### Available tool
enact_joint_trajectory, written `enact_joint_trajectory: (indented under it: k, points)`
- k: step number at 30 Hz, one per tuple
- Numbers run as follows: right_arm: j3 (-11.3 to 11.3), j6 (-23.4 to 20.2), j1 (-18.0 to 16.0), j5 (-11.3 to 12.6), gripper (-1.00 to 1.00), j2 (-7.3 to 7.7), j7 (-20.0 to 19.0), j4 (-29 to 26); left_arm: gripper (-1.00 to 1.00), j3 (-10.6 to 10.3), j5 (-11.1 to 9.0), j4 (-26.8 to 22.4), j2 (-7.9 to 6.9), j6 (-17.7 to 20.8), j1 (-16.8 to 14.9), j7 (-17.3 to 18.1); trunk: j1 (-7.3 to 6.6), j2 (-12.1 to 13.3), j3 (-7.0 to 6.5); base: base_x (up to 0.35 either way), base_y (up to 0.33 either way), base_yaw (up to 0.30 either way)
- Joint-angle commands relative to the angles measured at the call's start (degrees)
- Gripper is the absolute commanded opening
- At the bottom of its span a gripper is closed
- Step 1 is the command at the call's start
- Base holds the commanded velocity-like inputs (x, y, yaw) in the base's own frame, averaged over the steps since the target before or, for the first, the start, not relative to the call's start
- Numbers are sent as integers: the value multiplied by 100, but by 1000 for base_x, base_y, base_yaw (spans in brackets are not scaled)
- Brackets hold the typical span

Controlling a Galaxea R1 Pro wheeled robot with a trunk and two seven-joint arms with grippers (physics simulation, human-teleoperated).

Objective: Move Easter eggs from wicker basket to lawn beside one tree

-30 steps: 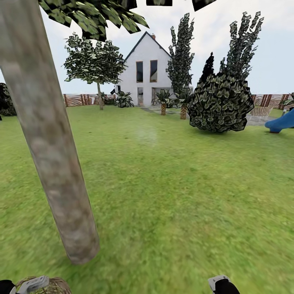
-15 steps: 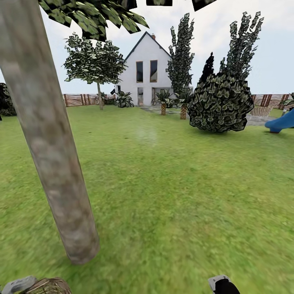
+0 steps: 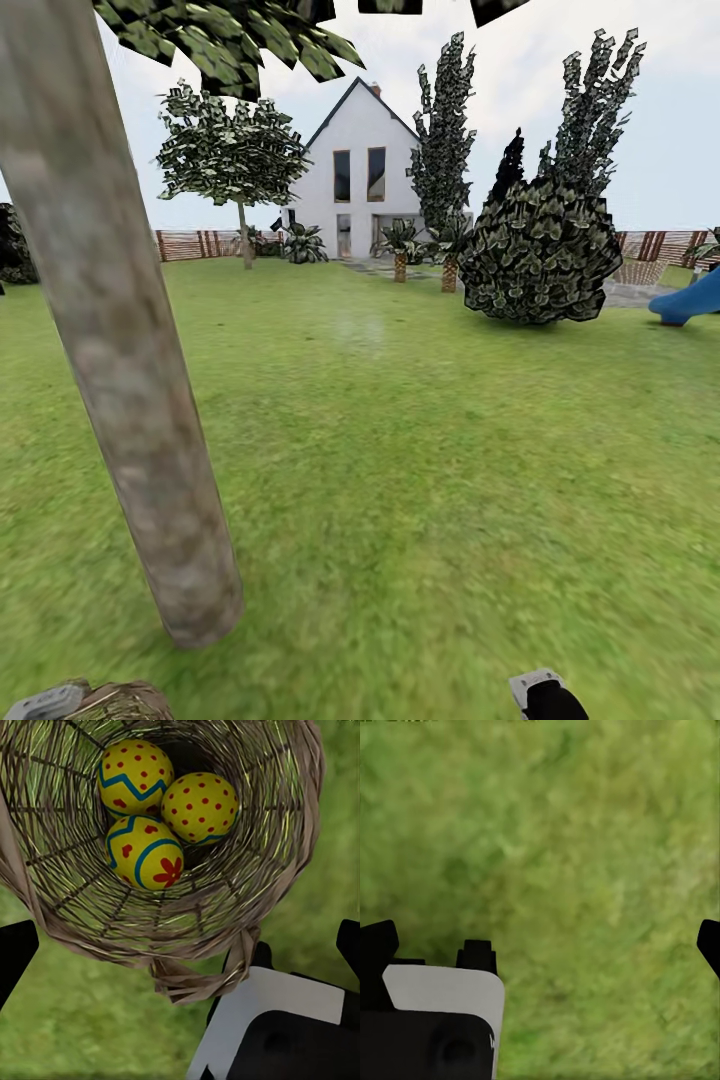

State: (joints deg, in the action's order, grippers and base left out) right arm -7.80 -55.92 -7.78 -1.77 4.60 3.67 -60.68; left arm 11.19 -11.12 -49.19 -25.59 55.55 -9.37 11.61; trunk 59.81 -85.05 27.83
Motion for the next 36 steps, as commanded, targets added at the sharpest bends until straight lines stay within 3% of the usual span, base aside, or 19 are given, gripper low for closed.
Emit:
enact_joint_trajectory:
  k: [1,18,36]
  points:
    - [-20,-28,-4,-16,100,6,11,-5,100,14,0,0,1,29,-3,23,1,-3,6,204,0,0]
    - [-20,-31,-4,-17,100,6,13,-5,100,5,13,-29,18,28,-3,18,1,-3,6,68,0,0]
    - [-20,-25,-4,-17,100,-3,11,3,100,13,5,-38,19,35,-3,25,397,-725,330,0,0,0]
